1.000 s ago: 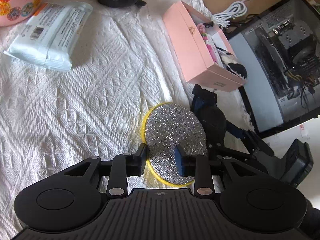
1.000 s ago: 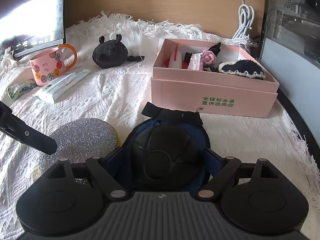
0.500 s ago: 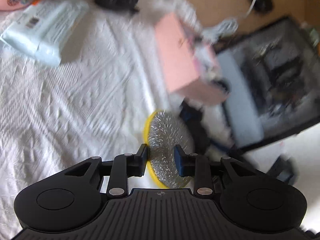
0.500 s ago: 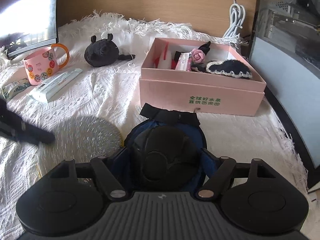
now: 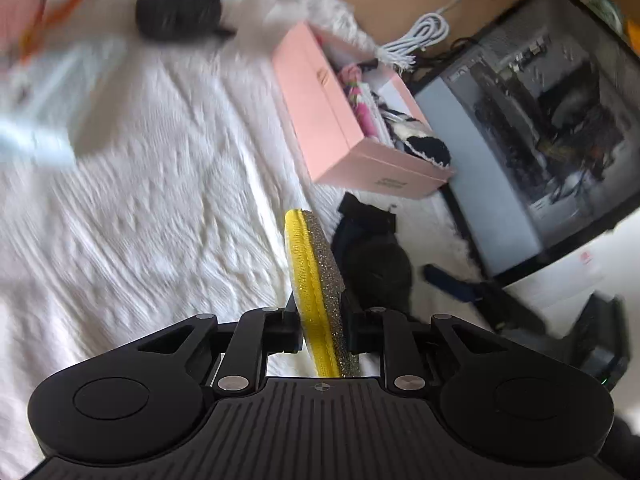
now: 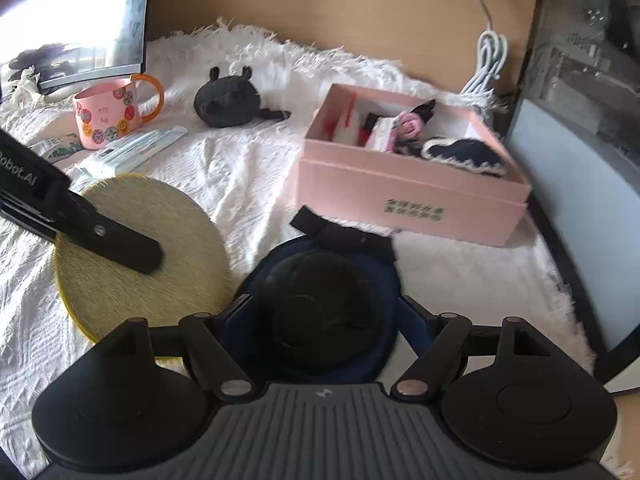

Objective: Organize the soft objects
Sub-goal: 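Lift the glitter pad on edge with left tool while right tool holds the cap, then drop the glitter pad into the pink box with left tool while right tool carries the cap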

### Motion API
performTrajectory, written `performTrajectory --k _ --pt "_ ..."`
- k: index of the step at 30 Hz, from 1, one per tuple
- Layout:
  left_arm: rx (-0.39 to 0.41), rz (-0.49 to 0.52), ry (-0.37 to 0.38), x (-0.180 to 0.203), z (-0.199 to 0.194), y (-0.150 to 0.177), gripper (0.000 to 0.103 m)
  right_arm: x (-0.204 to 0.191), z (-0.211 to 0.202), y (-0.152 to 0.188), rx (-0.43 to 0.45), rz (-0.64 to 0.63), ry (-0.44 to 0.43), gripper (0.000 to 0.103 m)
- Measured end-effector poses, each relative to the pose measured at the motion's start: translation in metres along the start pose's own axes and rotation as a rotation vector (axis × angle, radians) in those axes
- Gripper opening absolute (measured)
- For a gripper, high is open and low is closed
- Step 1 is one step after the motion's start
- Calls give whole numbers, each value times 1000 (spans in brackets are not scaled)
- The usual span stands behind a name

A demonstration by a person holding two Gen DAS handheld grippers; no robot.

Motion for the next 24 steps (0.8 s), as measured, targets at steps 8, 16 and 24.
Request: performTrajectory --k 8,16,24 --pt "20 163 -117 18 -9 3 21 12 23 4 -83 155 -72 92" --pt "19 185 -133 19 -12 3 21 0 12 -11 -58 31 -77 74" --pt "-11 205 34 50 -30 3 18 30 -54 -34 29 -1 -23 74"
Point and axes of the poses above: each gripper's, at about its wrist camera, not at the fingertips, and z roughly the way its jaws point, x to its right, y to its underside, the point moved 8 cm from there along z, roughly the way its jaws point, and after that the axes turned 2 degrees about x, right-handed, at the moved point
